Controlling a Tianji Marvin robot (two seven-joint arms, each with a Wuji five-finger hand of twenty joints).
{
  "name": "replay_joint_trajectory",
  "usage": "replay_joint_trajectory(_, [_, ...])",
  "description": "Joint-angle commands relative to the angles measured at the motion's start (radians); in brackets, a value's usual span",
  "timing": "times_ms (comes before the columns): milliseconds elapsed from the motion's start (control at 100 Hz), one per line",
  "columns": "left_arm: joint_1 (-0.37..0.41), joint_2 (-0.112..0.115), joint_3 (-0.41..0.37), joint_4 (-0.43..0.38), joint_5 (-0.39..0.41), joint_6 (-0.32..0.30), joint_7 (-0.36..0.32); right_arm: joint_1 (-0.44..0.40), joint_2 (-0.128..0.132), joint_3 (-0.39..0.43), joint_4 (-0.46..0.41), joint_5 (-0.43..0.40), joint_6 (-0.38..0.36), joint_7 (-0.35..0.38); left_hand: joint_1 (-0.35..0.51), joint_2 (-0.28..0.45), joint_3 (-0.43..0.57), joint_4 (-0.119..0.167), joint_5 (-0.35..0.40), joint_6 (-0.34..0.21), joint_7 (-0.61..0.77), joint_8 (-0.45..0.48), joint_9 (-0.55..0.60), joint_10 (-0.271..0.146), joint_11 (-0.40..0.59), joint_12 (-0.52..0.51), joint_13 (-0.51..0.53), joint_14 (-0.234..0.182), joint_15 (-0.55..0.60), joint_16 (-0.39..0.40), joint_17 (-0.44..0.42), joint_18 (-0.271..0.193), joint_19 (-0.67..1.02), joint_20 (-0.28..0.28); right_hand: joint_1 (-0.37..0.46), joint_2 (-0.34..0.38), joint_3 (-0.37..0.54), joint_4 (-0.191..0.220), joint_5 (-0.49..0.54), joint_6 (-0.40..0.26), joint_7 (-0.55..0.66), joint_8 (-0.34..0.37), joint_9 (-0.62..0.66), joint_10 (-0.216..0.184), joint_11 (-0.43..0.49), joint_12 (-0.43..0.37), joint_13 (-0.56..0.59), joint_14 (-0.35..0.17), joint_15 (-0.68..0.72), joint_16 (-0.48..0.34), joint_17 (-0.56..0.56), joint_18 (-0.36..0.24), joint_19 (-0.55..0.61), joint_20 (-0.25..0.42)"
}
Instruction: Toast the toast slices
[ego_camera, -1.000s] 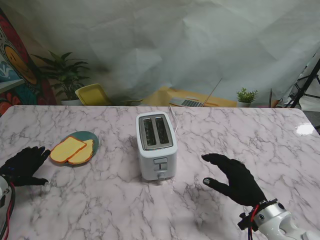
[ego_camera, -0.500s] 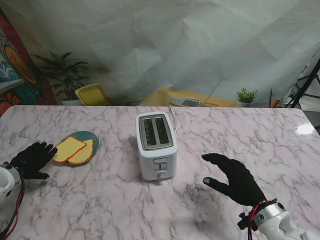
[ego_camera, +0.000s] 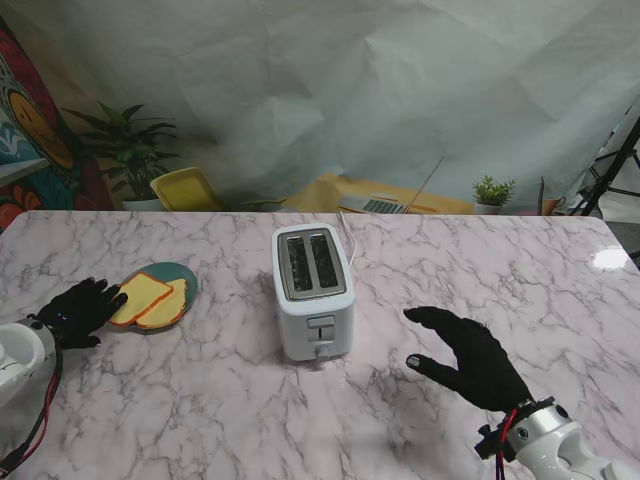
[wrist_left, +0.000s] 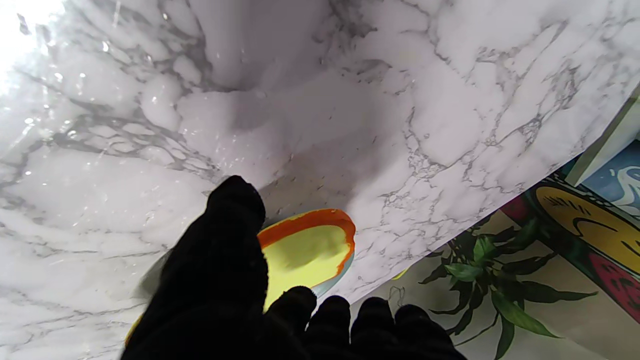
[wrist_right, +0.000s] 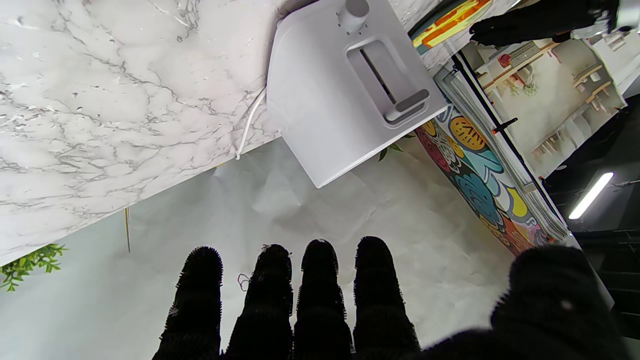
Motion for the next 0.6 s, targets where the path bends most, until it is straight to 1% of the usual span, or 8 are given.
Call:
replay_joint_trajectory(0, [-0.012, 0.006, 0.004, 0.009, 0.01, -0.004, -0.015, -0.003, -0.001, -0.002, 0.003, 0.002, 0.003, -0.001, 0.054, -0.039, 0.038, 0.023, -0.037, 0.01, 0.005, 0.01, -0.036, -0.001, -0.013, -0.006, -0.03, 0.028, -0.013, 0.001, -0.004, -0.029, -0.02, 0.009, 0.026, 0.052, -0.034, 0.021, 0.016, -0.004, 0.014, -0.014, 0.014, -0.016, -0.001, 0.002, 0.007, -0.03, -0.003, -0.024, -0.01, -0.001, 0.005, -0.008])
replay_joint_trajectory(130, [-0.031, 0.011, 0.02, 0.032, 0.021, -0.005, -0.012, -0.003, -0.001, -0.002, 0.004, 0.006, 0.001, -0.003, 0.064, -0.046, 0.053, 0.022, -0.037, 0.016, 0.005, 0.016, -0.037, 0.006, -0.013, -0.007, -0.029, 0.045, -0.004, 0.01, -0.006, -0.004, -0.018, 0.011, 0.03, 0.053, -0.038, 0.021, 0.019, -0.006, 0.016, -0.014, 0.018, -0.015, 0.0, 0.002, 0.009, -0.03, -0.002, -0.023, -0.009, -0.001, 0.005, -0.008])
replay_joint_trajectory(270, [-0.054, 0.016, 0.044, 0.065, 0.021, -0.002, -0.013, -0.001, -0.001, -0.004, 0.006, 0.009, 0.002, -0.003, 0.057, -0.048, 0.056, 0.021, -0.037, 0.018, 0.004, 0.018, -0.037, 0.007, -0.014, -0.008, -0.03, 0.043, -0.004, 0.016, -0.007, -0.004, -0.018, 0.013, 0.032, 0.056, -0.043, 0.022, 0.022, -0.008, 0.018, -0.014, 0.021, -0.015, 0.0, 0.002, 0.011, -0.029, -0.002, -0.023, -0.008, 0.0, 0.006, -0.007])
replay_joint_trajectory(410, [-0.094, 0.024, 0.092, 0.126, 0.017, 0.015, 0.014, 0.003, 0.0, -0.006, 0.008, 0.009, 0.006, 0.001, 0.019, -0.039, 0.039, 0.019, -0.036, 0.017, 0.005, 0.022, -0.036, 0.008, -0.012, -0.009, -0.027, 0.04, -0.002, 0.023, -0.004, -0.006, -0.015, 0.017, 0.035, 0.057, -0.048, 0.022, 0.023, -0.011, 0.02, -0.014, 0.021, -0.017, 0.0, 0.003, 0.011, -0.031, -0.002, -0.023, -0.008, -0.001, 0.005, -0.007])
replay_joint_trajectory(450, [-0.101, 0.025, 0.1, 0.135, 0.014, 0.014, 0.016, 0.004, 0.0, -0.007, 0.009, 0.009, 0.007, 0.002, 0.022, -0.037, 0.033, 0.021, -0.036, 0.012, 0.009, 0.038, -0.034, 0.004, -0.009, 0.002, -0.025, 0.036, 0.002, 0.049, -0.005, -0.009, -0.004, 0.042, 0.037, 0.058, -0.049, 0.023, 0.024, -0.013, 0.02, -0.014, 0.022, -0.018, 0.0, 0.003, 0.012, -0.031, -0.002, -0.023, -0.008, -0.001, 0.006, -0.007])
replay_joint_trajectory(500, [-0.108, 0.028, 0.11, 0.146, 0.013, 0.011, 0.023, 0.006, 0.0, -0.008, 0.01, 0.01, 0.008, 0.004, 0.033, -0.038, 0.034, 0.021, -0.037, 0.001, 0.016, 0.071, -0.03, -0.008, 0.002, 0.038, -0.022, 0.028, 0.015, 0.09, -0.006, -0.013, 0.02, 0.092, 0.037, 0.059, -0.051, 0.023, 0.024, -0.014, 0.021, -0.014, 0.023, -0.02, 0.0, 0.003, 0.012, -0.031, -0.002, -0.023, -0.008, -0.001, 0.006, -0.007])
replay_joint_trajectory(520, [-0.112, 0.029, 0.115, 0.152, 0.013, 0.01, 0.029, 0.007, 0.0, -0.009, 0.01, 0.01, 0.009, 0.005, 0.037, -0.042, 0.04, 0.02, -0.038, -0.004, 0.019, 0.098, -0.027, -0.013, 0.006, 0.066, -0.02, 0.025, 0.027, 0.115, -0.009, -0.014, 0.048, 0.129, 0.037, 0.059, -0.052, 0.023, 0.024, -0.015, 0.021, -0.014, 0.023, -0.019, 0.0, 0.003, 0.011, -0.031, -0.002, -0.023, -0.008, -0.001, 0.006, -0.007])
replay_joint_trajectory(590, [-0.122, 0.032, 0.129, 0.166, 0.014, 0.009, 0.045, 0.009, 0.001, -0.01, 0.011, 0.012, 0.011, 0.008, 0.053, -0.043, 0.056, 0.018, -0.039, -0.015, 0.024, 0.15, -0.02, -0.022, 0.013, 0.117, -0.008, 0.024, 0.056, 0.15, -0.007, -0.008, 0.118, 0.189, 0.039, 0.06, -0.055, 0.023, 0.025, -0.019, 0.023, -0.014, 0.022, -0.019, 0.0, 0.003, 0.012, -0.031, -0.002, -0.023, -0.008, 0.0, 0.006, -0.007])
